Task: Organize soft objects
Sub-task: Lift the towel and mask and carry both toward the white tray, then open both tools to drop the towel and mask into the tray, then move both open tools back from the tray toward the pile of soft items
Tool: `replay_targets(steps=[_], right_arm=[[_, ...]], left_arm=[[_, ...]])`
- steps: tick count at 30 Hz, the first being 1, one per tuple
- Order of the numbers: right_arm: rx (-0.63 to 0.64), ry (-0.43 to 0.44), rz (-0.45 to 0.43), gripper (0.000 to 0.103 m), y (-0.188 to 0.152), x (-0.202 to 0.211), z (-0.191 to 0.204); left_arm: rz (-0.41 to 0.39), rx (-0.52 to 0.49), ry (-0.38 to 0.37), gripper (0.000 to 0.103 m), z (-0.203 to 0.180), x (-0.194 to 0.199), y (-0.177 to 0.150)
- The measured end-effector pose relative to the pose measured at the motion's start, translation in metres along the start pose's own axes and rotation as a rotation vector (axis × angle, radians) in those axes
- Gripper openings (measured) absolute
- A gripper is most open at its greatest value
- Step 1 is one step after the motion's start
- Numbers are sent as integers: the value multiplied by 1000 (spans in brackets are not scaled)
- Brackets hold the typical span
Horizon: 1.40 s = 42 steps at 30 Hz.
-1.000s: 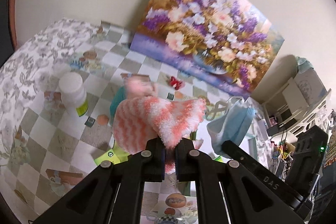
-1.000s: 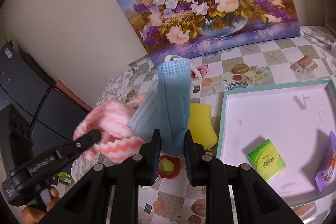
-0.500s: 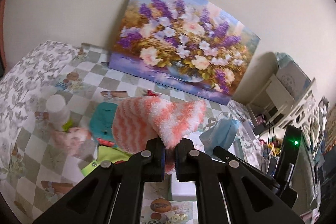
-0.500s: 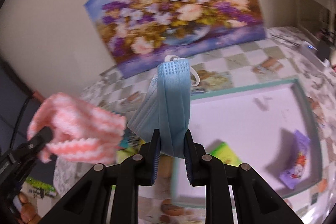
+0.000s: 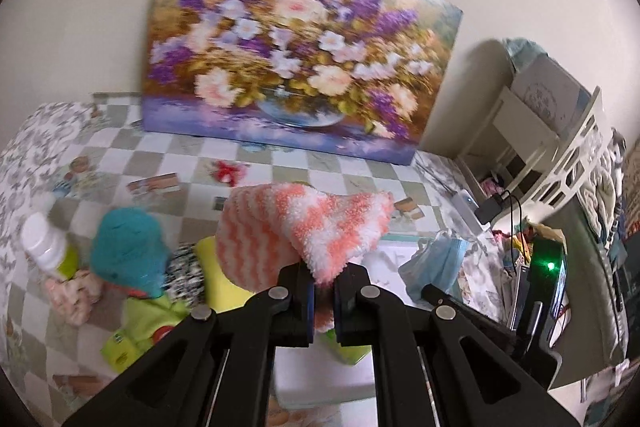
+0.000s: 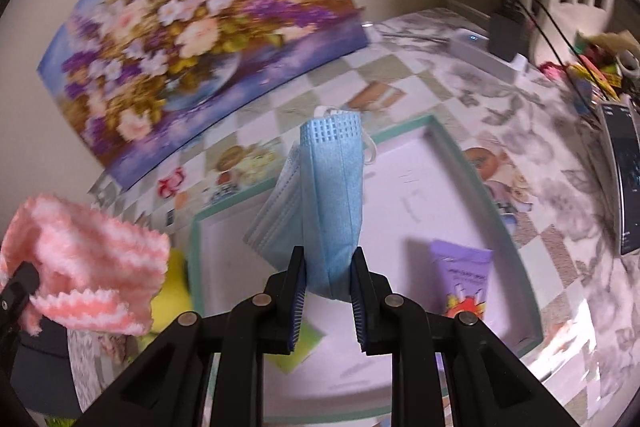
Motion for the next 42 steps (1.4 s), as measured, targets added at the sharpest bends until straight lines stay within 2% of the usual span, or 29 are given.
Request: replay_targets(steps=[3,6,9,16,22,24,26,30,32,33,38,42], right_arm=[[-6,-54,-13,22,5,-6,-10],[-34,-72,-12,22,8,-14,-19],[-33,-118,-22,22,10,-21,-26],[-44,-121,1,25,10,-34,-33],[-36,-118,0,26,10,-31,-33],[-30,-118,-3,32,10,-29,-31],[-20,-115,-7,36,10,-26,-29],[-4,-115,-16,51,10,-20,-26],[5,-118,-16,58,9,-18,-24],[9,-122,-15,62,9,-18,-23],[52,-141,5,70,3,-20,-17],[77,-148,31,76,-3,-25,-12]], left_arm=[[14,-6,-7,7,-9,-23,1],[38,-39,3,7,-17,-48,-2],[68,-25,1,7,-18,-71,-6],[130,-41,2,7,-18,-112,-17],[278,-11,3,9,-7,-138,-39],[288,8,7,18,-3,-136,-40],[279,26,4,39,1,-130,-37],[264,30,11,52,5,-116,-31],[263,34,28,67,8,-111,-28],[261,40,44,69,10,-108,-27],[268,48,160,82,27,-100,-28],[281,48,219,85,38,-100,-32]])
Point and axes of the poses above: each gripper's, at about its wrist camera, not at the fingertips, and x roughly against the way its jaws point, z to its left, y to its top, the point moved 3 cm from there along -x, roughly the way its jaws point, and after that the axes turned 8 degrees about -y, right-handed, at the moved point
